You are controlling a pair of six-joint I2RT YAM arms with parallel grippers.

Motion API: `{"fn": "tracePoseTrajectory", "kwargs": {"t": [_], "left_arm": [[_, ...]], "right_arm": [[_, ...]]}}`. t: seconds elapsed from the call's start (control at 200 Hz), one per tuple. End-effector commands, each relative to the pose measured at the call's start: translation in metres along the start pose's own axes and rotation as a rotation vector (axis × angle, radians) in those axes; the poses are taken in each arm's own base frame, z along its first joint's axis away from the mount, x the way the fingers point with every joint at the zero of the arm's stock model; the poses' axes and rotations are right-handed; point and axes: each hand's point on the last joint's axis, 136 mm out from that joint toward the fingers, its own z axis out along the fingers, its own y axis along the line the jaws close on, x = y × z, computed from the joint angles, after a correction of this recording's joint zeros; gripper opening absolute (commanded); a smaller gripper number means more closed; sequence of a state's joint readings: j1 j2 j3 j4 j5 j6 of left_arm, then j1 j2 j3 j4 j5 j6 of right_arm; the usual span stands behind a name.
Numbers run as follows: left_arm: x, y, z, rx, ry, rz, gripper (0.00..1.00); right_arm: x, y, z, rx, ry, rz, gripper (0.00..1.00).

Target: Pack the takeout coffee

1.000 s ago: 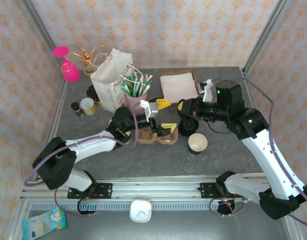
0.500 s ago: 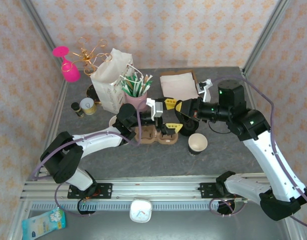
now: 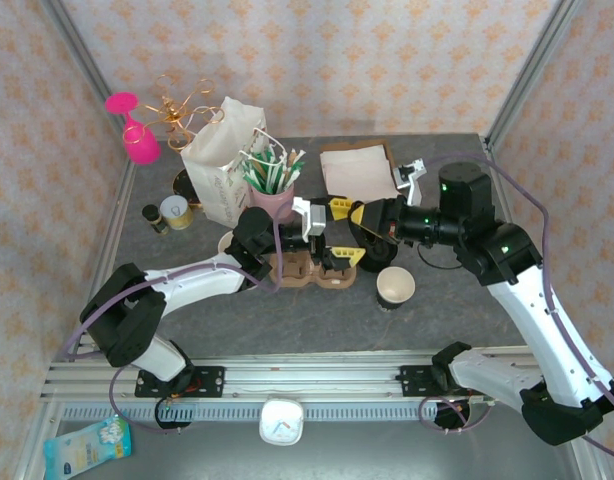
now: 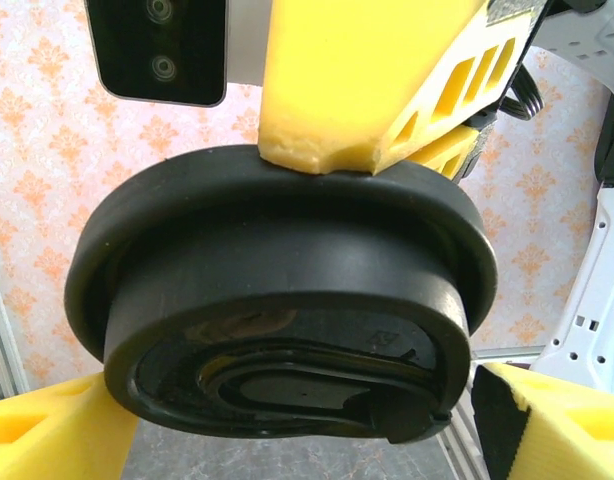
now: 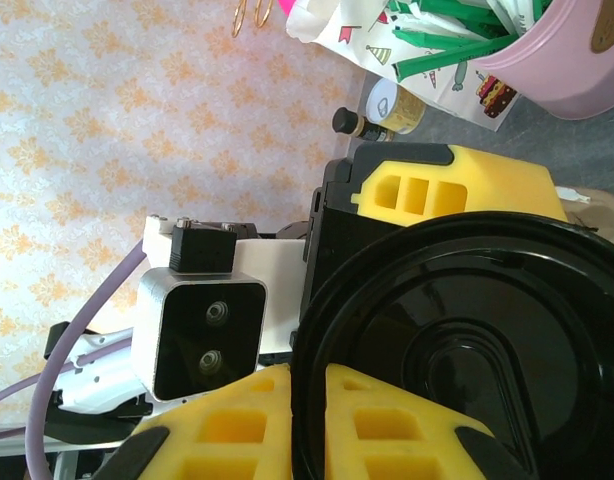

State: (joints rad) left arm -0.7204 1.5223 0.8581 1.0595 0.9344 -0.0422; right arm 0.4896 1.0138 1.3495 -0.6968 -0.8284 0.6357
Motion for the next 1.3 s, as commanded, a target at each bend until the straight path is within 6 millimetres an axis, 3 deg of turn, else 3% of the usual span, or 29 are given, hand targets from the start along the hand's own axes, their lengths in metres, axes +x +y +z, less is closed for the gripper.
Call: {"fn": "tracePoseTrajectory", "kwargs": {"t": [0.0, 0.41, 0.651, 0.931, 1.291], "left_arm": [[-0.03, -0.005, 0.001, 0.013, -0.058, 0.09, 0.86], [-0.045, -0.018, -0.005, 0.057, -0.122, 0.077, 0.78], [-0.044, -0.018, -0.004, 0.065, -0.124, 0.065, 0.69], [-0.041, -0.015, -0.004, 0.039, -0.104, 0.07, 0.67], [-0.016, -0.001, -0.008, -0.058, 0.032, 0.022, 0.67]], "right_arm": [[0.002, 0.011, -0.006, -0.054, -0.007, -0.021, 0.13], [0.0, 0.016, -0.006, -0.08, -0.011, -0.013, 0.12], [0.0, 0.016, -0.005, -0.086, -0.012, -0.009, 0.12], [-0.002, 0.015, -0.005, -0.078, -0.021, -0.011, 0.13], [-0.013, 0.008, -0.015, 0.023, -0.089, -0.036, 0.42]]}}
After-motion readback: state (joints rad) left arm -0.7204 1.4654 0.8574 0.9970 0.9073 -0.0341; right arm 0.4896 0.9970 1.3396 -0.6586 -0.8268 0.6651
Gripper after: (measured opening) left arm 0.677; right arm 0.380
